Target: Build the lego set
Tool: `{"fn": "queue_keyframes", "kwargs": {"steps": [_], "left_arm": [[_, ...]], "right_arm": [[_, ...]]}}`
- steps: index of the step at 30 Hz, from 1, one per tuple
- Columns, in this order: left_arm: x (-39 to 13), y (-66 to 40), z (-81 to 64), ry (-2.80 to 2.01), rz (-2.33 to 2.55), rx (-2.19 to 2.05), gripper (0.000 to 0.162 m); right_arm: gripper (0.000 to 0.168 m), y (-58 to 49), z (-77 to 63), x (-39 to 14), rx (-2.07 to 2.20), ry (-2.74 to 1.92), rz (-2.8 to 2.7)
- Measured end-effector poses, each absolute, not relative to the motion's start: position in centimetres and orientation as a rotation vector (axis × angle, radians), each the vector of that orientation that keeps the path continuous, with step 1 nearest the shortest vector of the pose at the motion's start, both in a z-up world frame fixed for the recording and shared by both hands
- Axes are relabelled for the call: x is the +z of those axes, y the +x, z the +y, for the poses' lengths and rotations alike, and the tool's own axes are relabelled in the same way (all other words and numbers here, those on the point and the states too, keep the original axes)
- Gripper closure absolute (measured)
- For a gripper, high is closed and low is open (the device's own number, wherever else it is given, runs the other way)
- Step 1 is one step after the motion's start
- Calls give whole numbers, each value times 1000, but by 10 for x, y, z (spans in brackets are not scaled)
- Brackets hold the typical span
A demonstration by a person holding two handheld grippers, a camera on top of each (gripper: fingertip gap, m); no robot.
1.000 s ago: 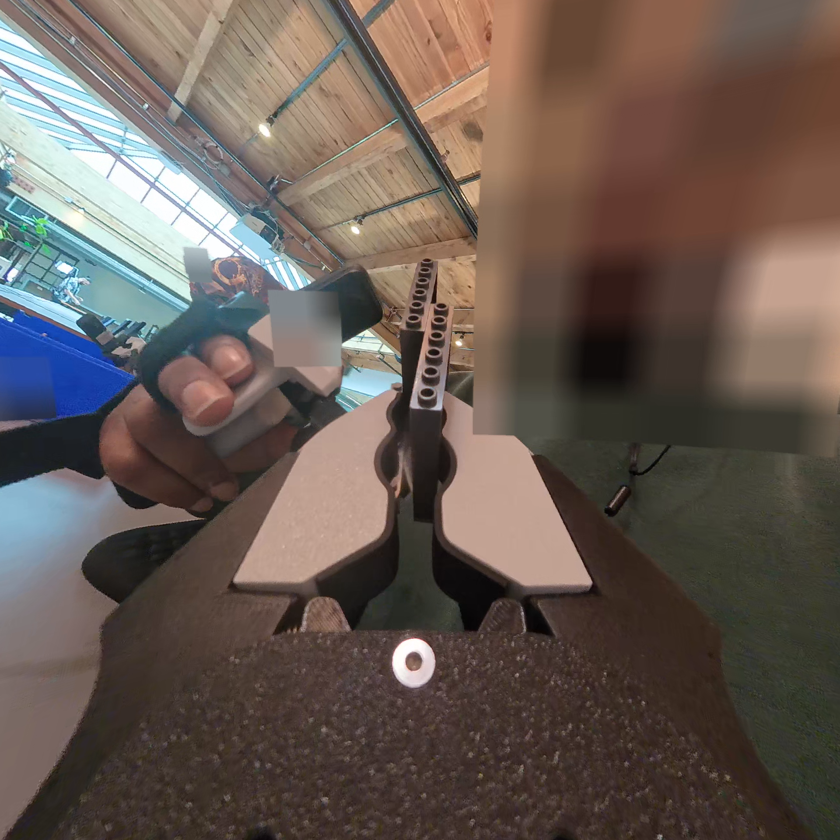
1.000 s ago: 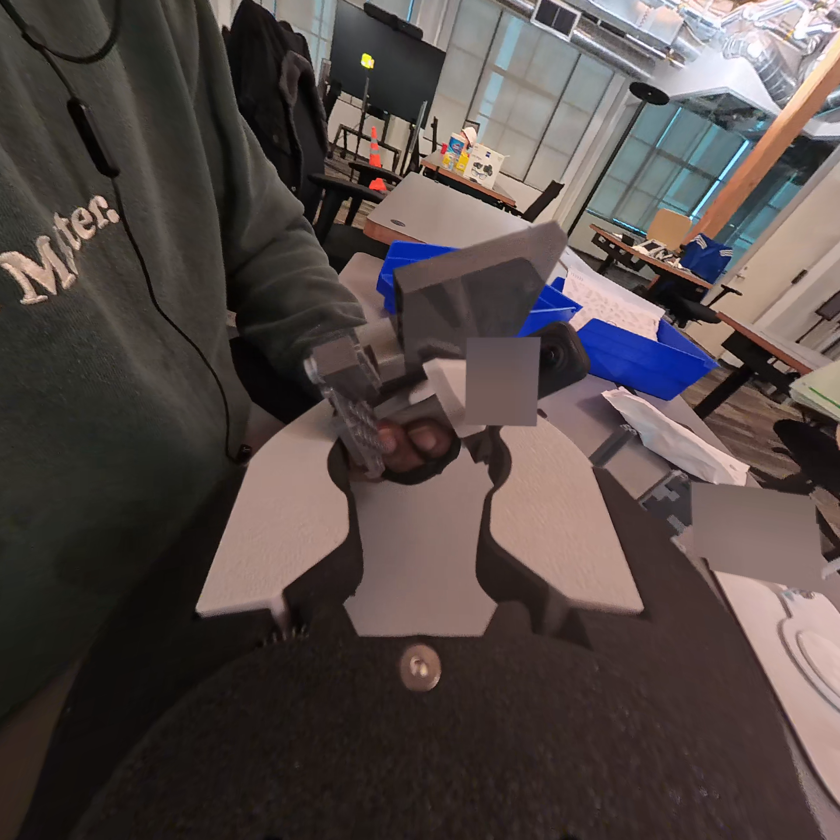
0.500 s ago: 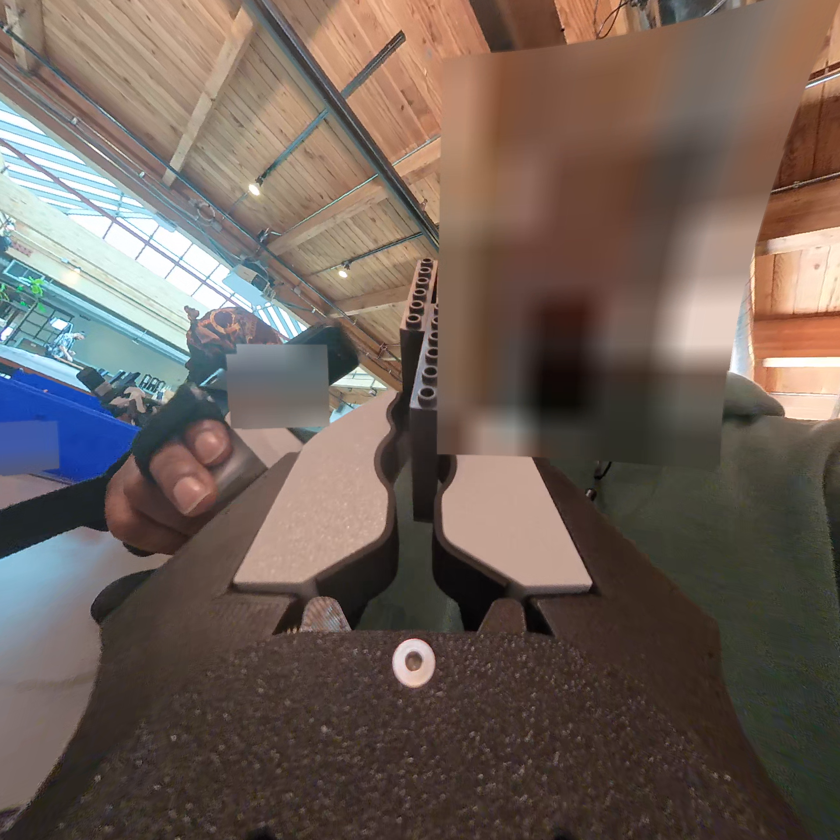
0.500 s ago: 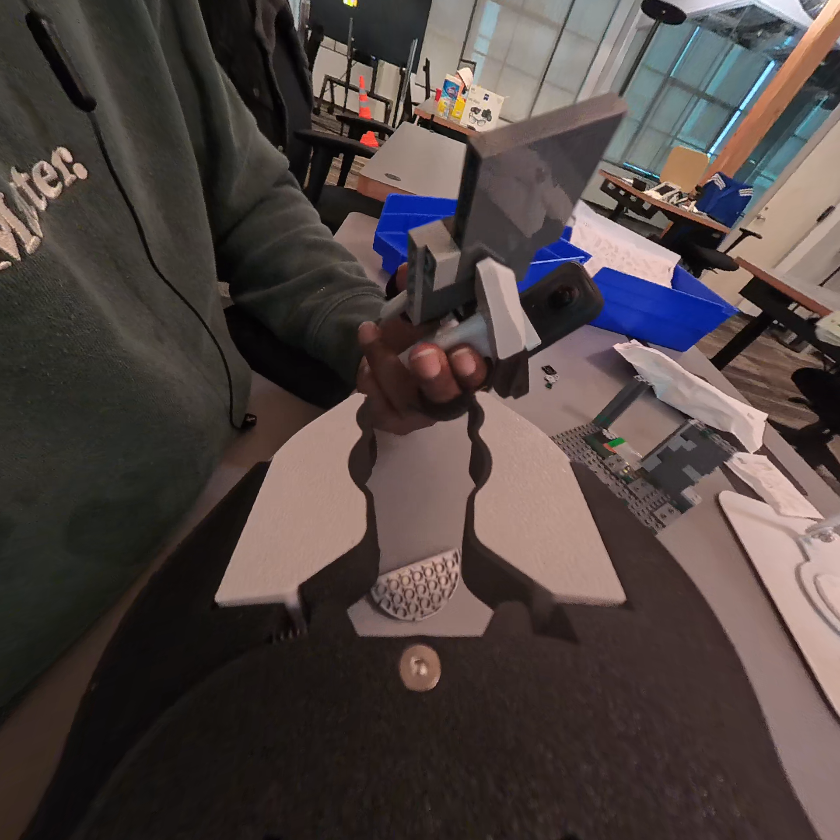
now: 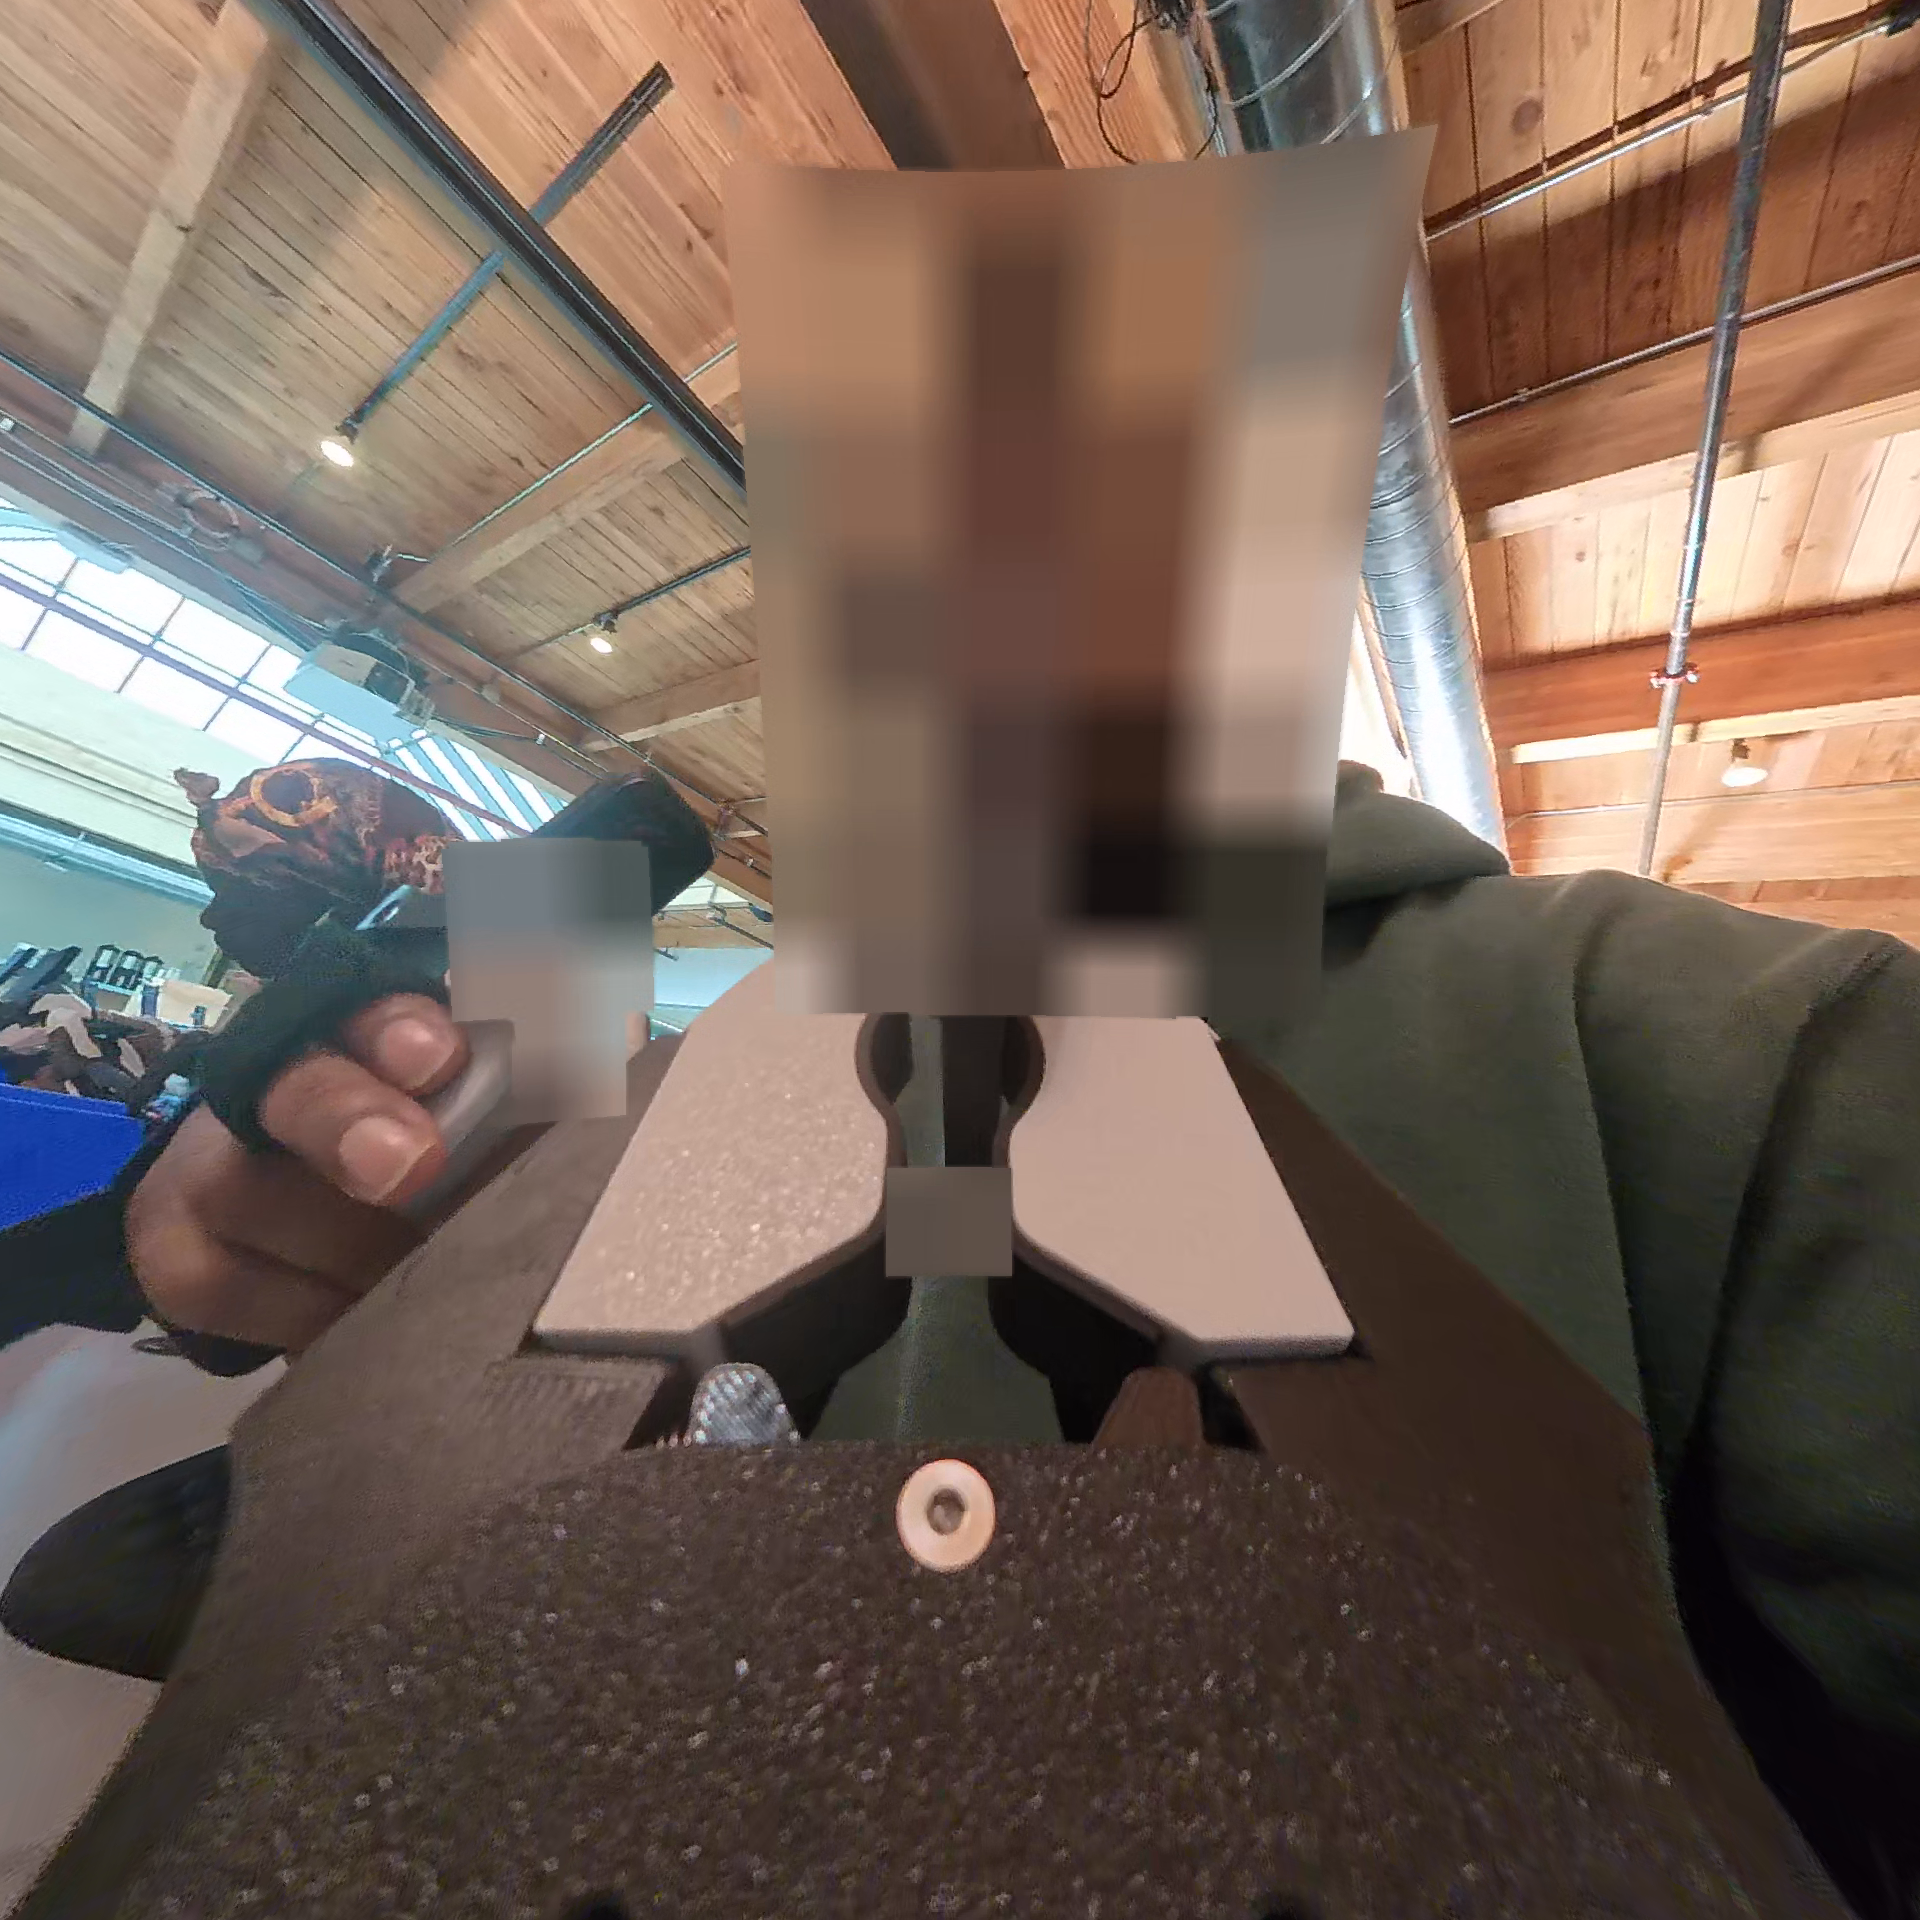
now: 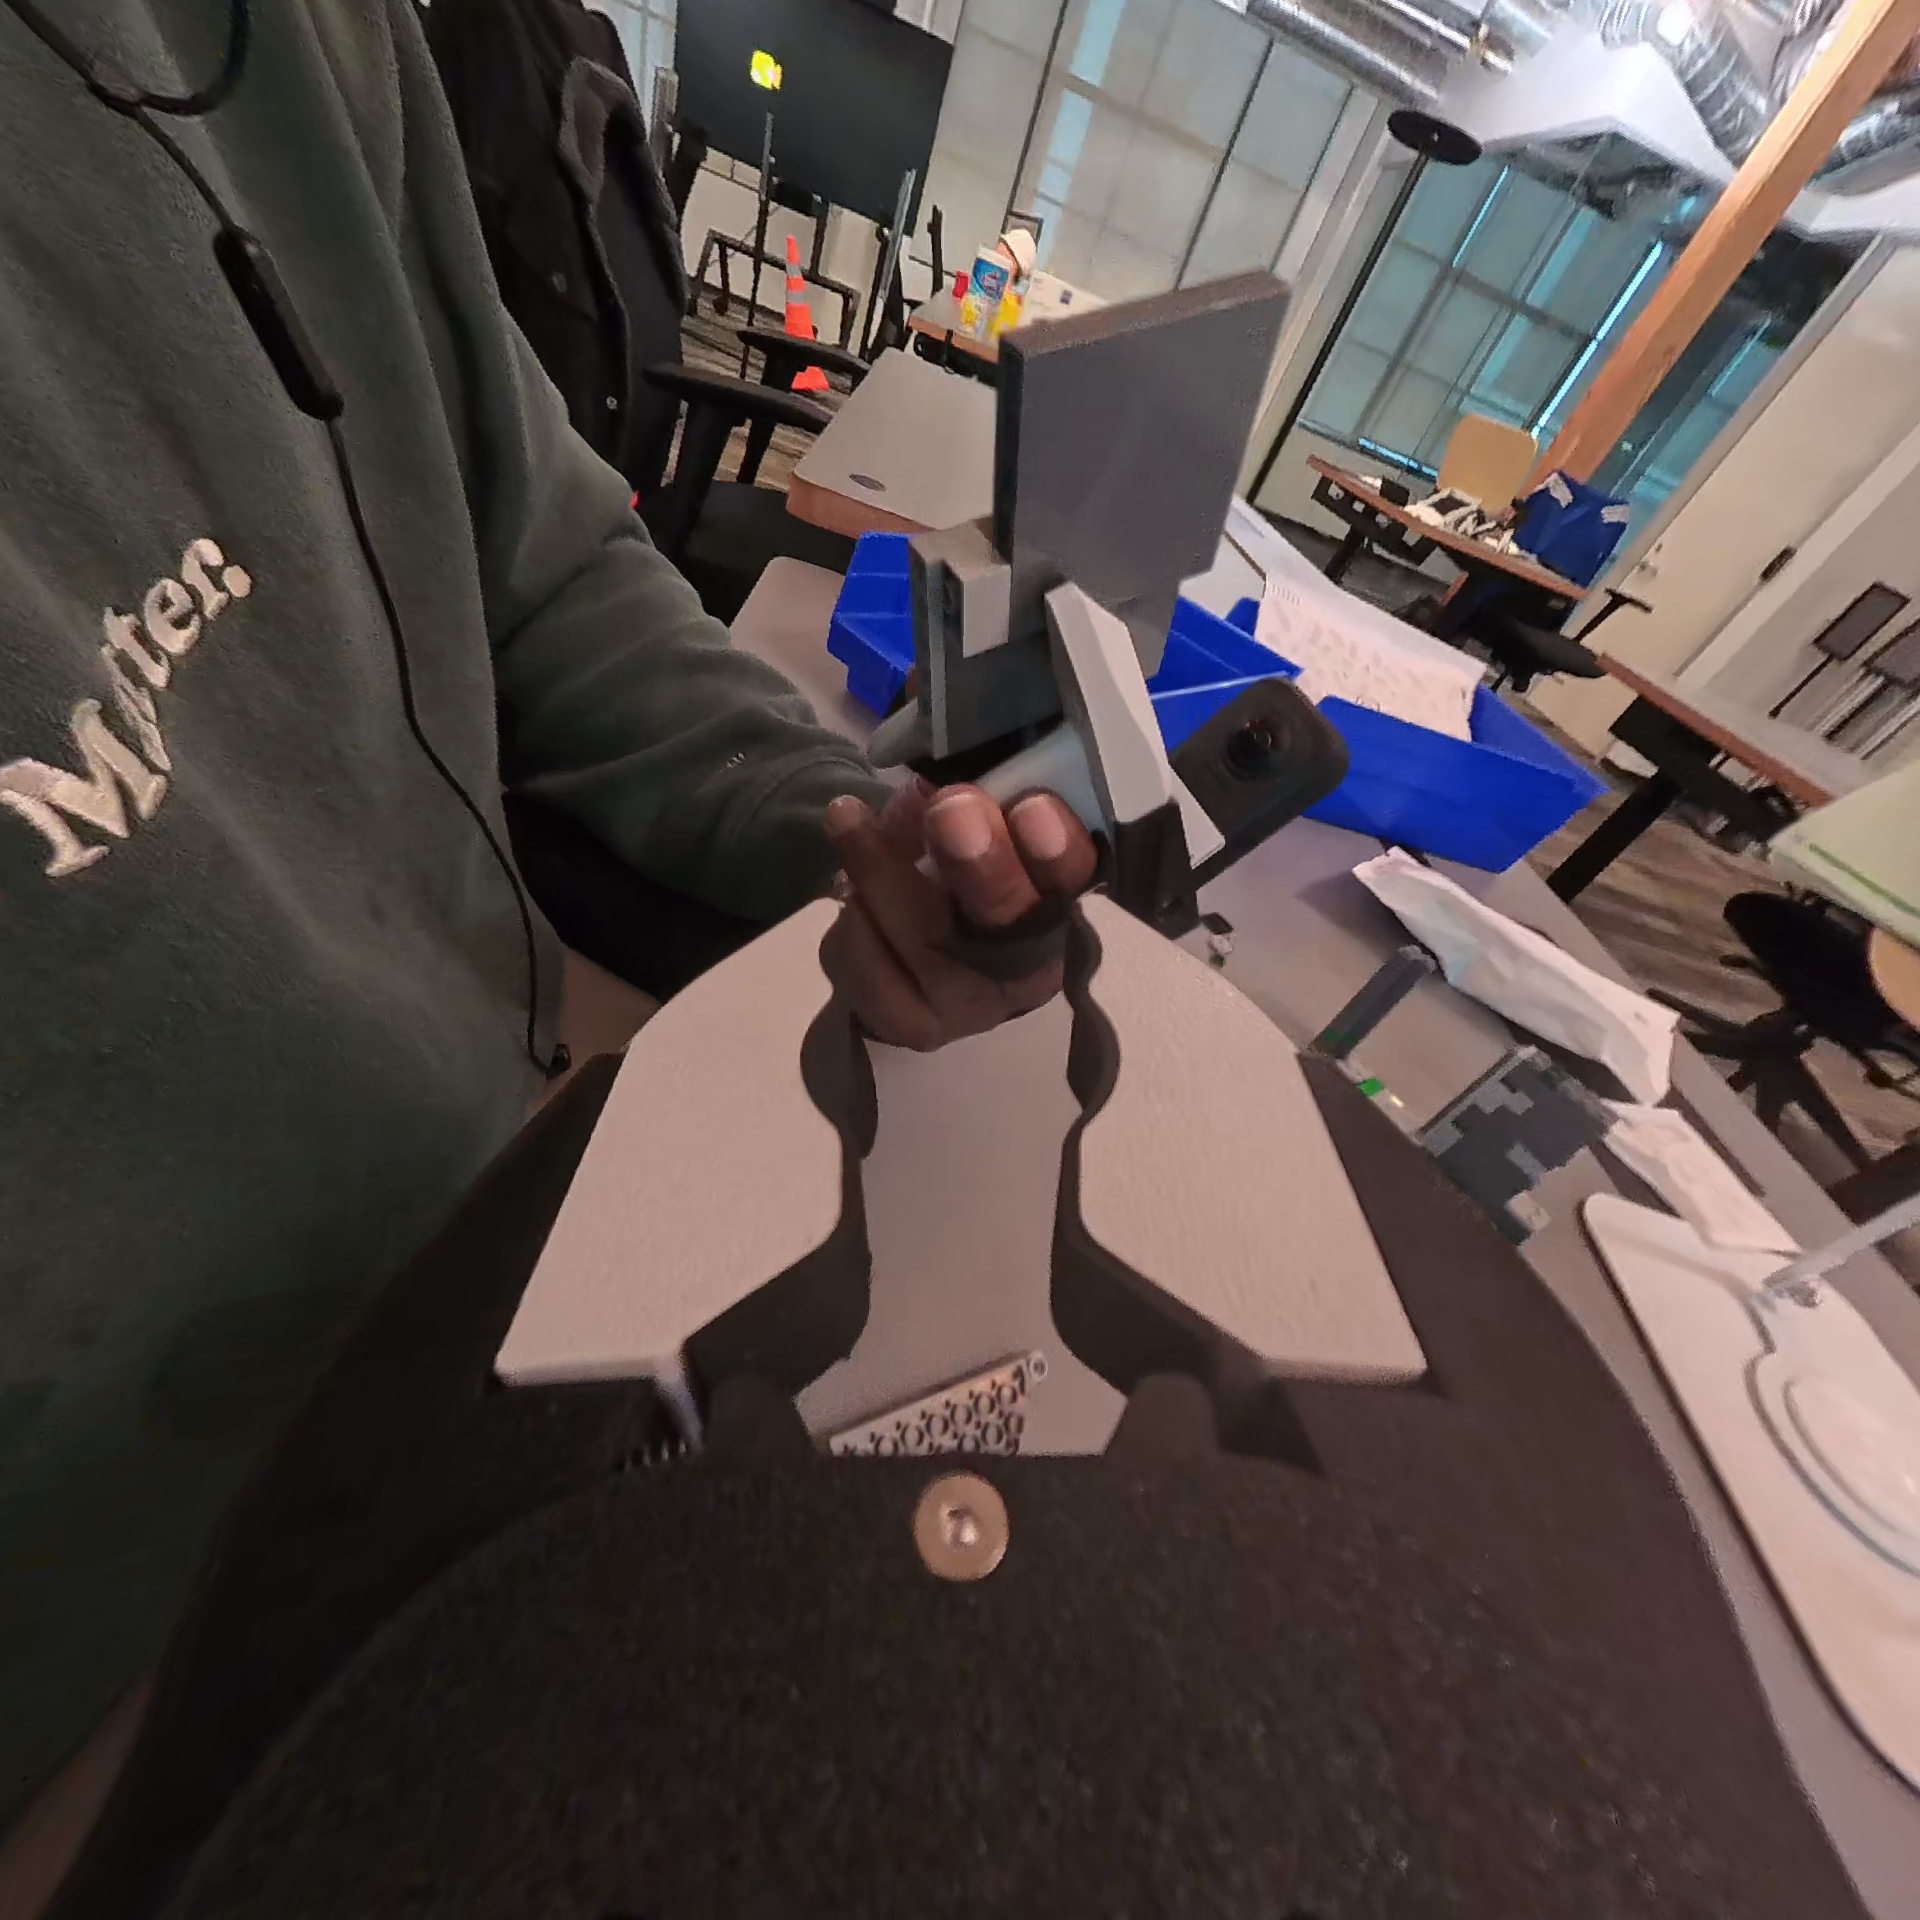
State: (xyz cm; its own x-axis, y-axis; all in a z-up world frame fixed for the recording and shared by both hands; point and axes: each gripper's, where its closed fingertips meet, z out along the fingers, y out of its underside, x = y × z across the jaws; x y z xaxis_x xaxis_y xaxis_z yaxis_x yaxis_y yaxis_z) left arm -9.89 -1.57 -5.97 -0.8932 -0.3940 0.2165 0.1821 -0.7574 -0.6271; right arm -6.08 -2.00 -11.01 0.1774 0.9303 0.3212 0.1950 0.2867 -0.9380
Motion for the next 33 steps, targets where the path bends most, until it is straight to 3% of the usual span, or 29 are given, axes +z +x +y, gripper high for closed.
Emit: {"fn": "queue_keyframes", "kwargs": {"steps": [1, 4, 8, 13, 17, 23, 29, 33], "left_arm": [[-60, -99, -17, -482, 900, -2648, 151], [-63, -97, -21, -491, 937, -2658, 151], [-70, -86, -26, -533, 987, -2692, 151], [-74, -71, -39, -550, 1081, -2750, 152], [-73, -66, -48, -519, 1129, -2784, 152], [-74, -65, -53, -485, 1144, -2825, 152], [-84, -47, -2, -916, 968, -2528, 105], [-115, -35, 32, -1344, 994, -2054, 102]], "right_arm": [[130, -62, -20, -109, 724, -1168, -1310], [121, -65, -18, -104, 709, -1119, -1307], [91, -74, -21, -83, 766, -1020, -1289], [81, -95, -27, -78, 783, -938, -1375], [93, -100, -31, -75, 743, -877, -1387], [94, -98, -34, -77, 702, -917, -1402], [94, -77, -8, -87, 507, -1061, -1409], [94, -38, 43, -129, 97, -1272, -1434]]}}
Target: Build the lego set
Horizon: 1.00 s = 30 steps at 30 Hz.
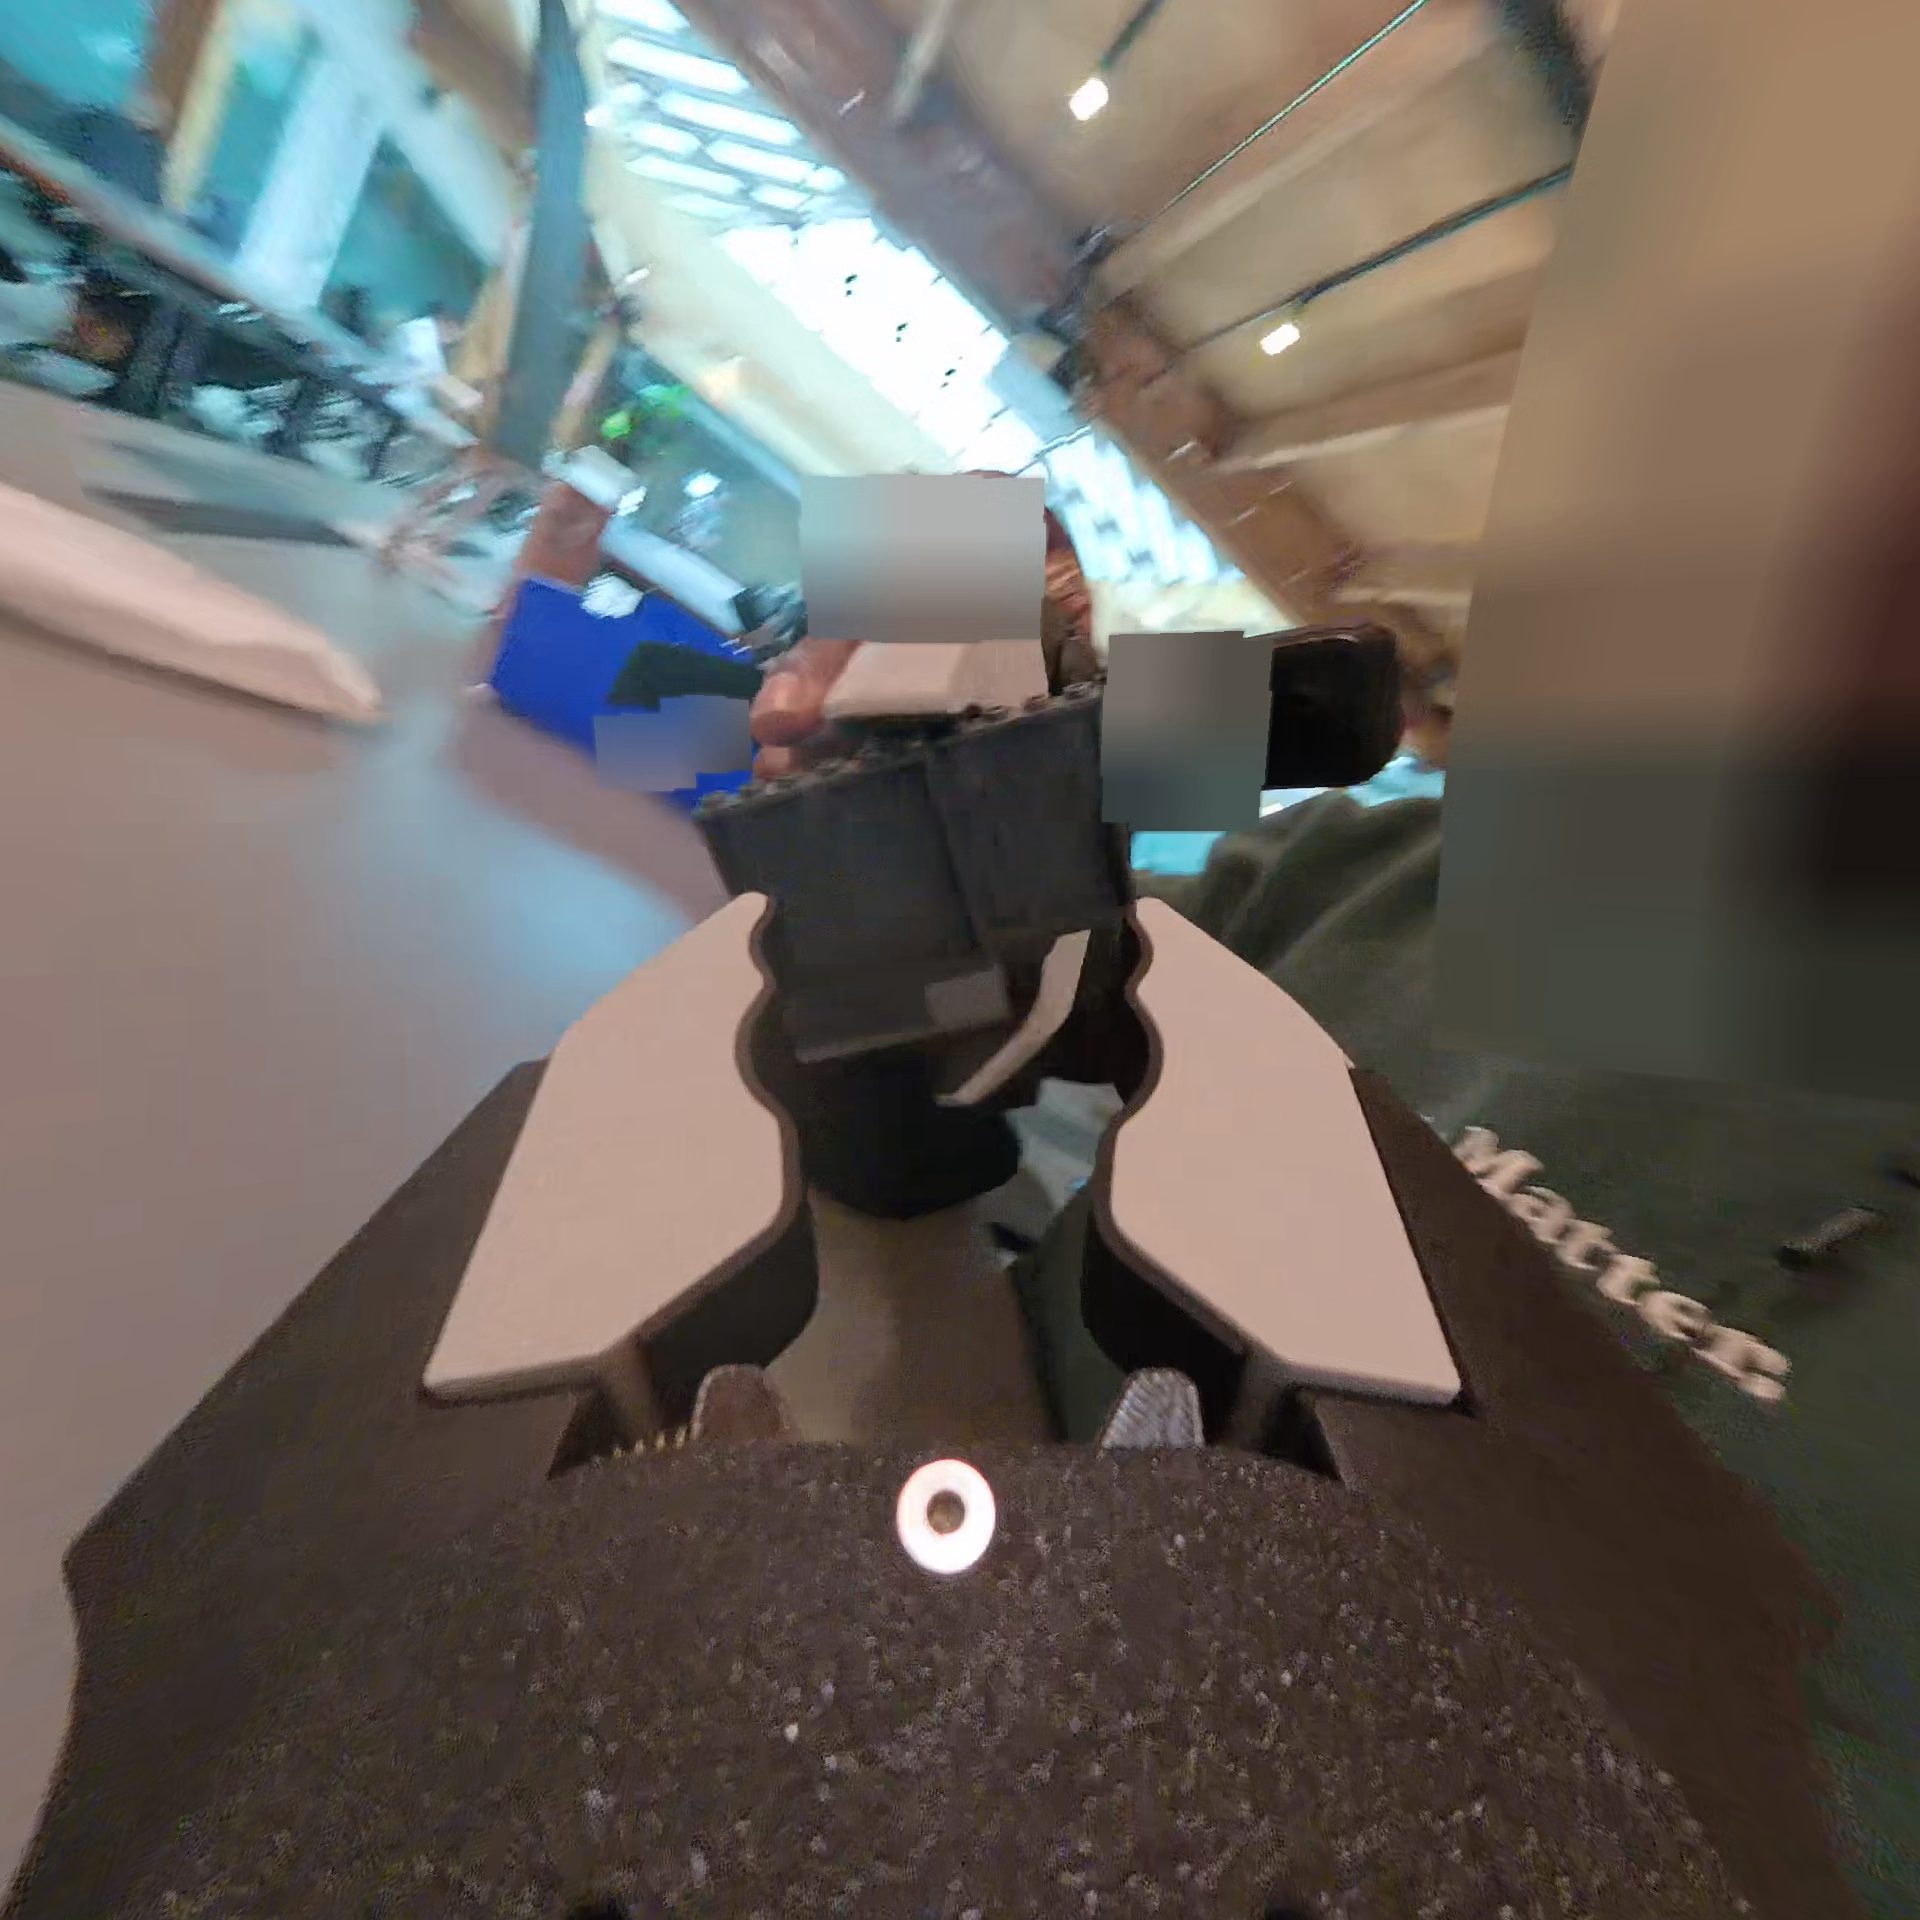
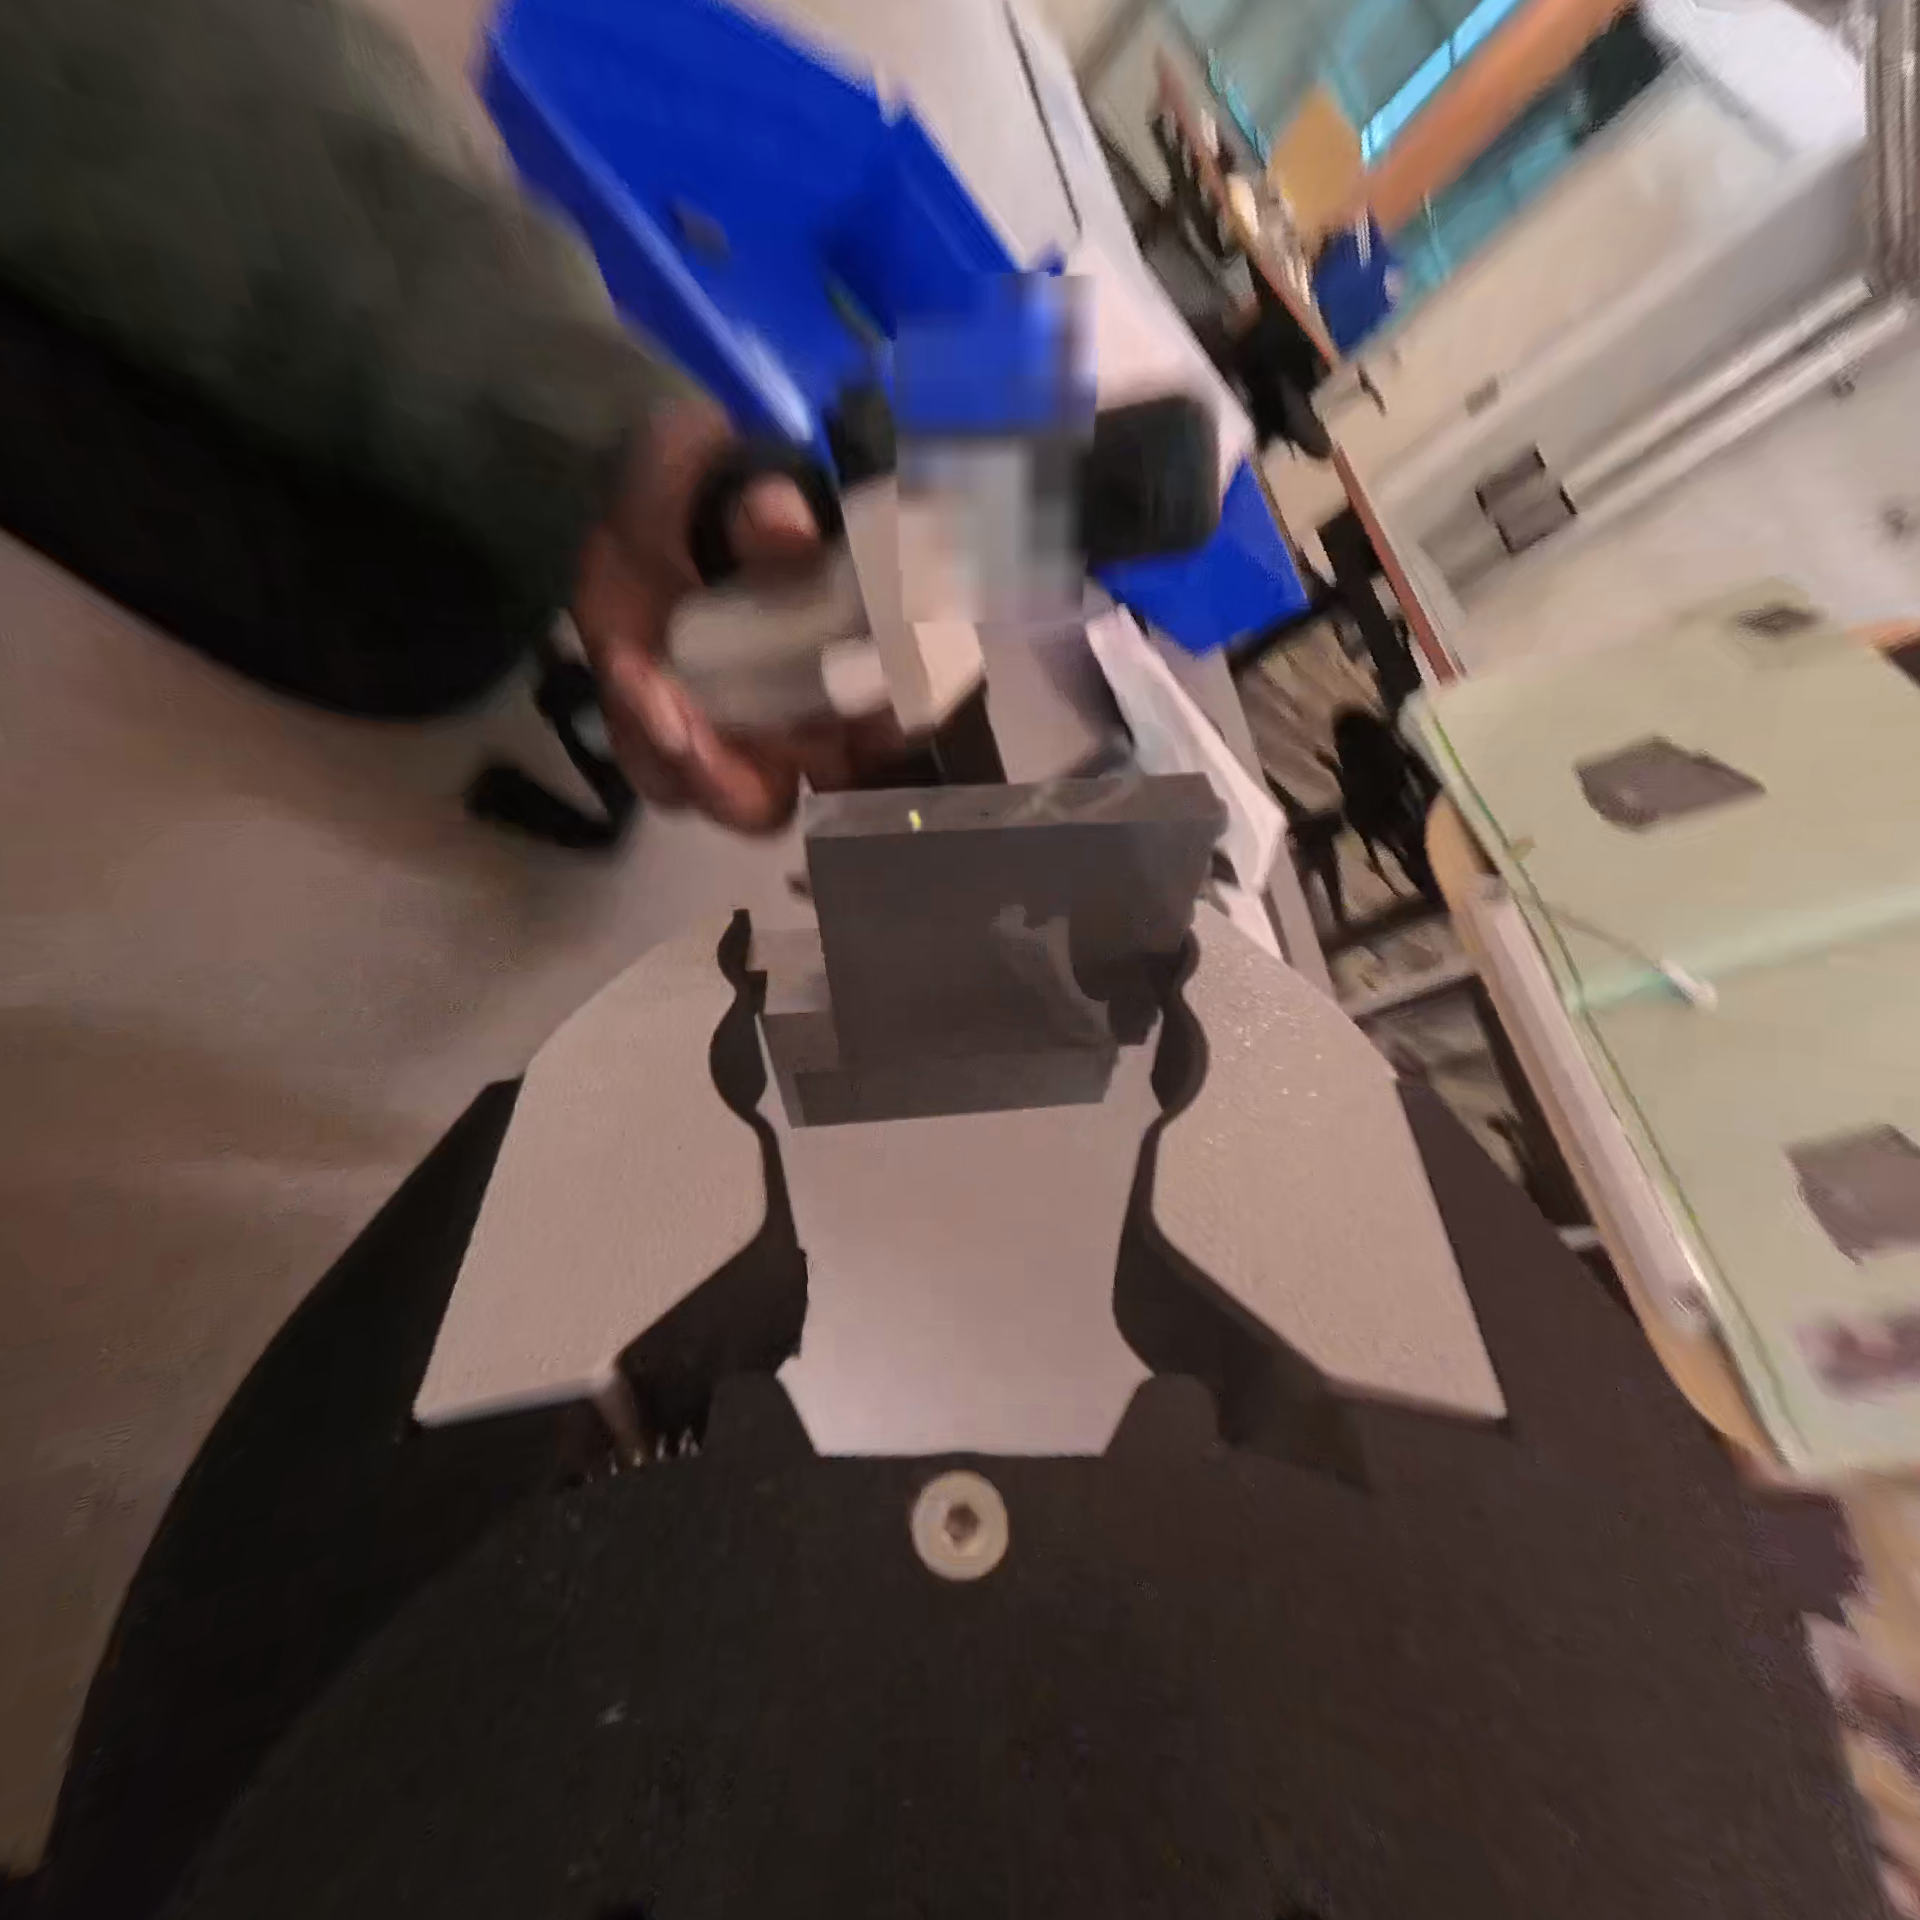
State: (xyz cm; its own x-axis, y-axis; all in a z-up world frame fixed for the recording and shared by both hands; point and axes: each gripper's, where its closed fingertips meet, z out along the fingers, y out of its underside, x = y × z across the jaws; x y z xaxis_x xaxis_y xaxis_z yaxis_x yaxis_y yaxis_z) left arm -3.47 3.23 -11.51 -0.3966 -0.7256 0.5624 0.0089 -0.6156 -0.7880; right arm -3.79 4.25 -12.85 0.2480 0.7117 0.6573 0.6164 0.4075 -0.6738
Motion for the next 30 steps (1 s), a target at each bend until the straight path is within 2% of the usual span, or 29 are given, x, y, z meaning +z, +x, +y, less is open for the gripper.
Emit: {"fn": "queue_keyframes", "kwargs": {"steps": [6, 8, 11, 15, 18, 19, 24, 26, 30], "left_arm": [[-145, -8, 32, -1619, 1052, -1637, 91], [-158, -1, 38, -1678, 1069, -1463, 92], [-172, 4, 48, -1748, 1051, -1312, 101], [-184, 2, 53, -1795, 1070, -1214, 128], [-189, 0, 55, -1791, 1107, -1162, 139], [-189, -1, 56, -1777, 1122, -1161, 145], [-191, -13, 62, -1712, 1192, -1281, 145], [-188, -19, 54, -1628, 1281, -1384, 145], [-199, -25, 64, -1622, 1373, -1306, 145]], "right_arm": [[94, -19, 79, -170, -332, -1327, -1459], [94, -18, 86, -177, -461, -1330, -1460], [94, -24, 90, -183, -573, -1321, -1474], [94, -28, 89, -185, -667, -1318, -1484], [94, -30, 88, -187, -692, -1309, -1494], [94, -33, 86, -186, -669, -1297, -1499], [79, -29, 72, -181, -337, -1395, -1478], [81, -17, 66, -180, -59, -1535, -1418], [98, 10, 54, -195, 426, -1808, -1355]]}}
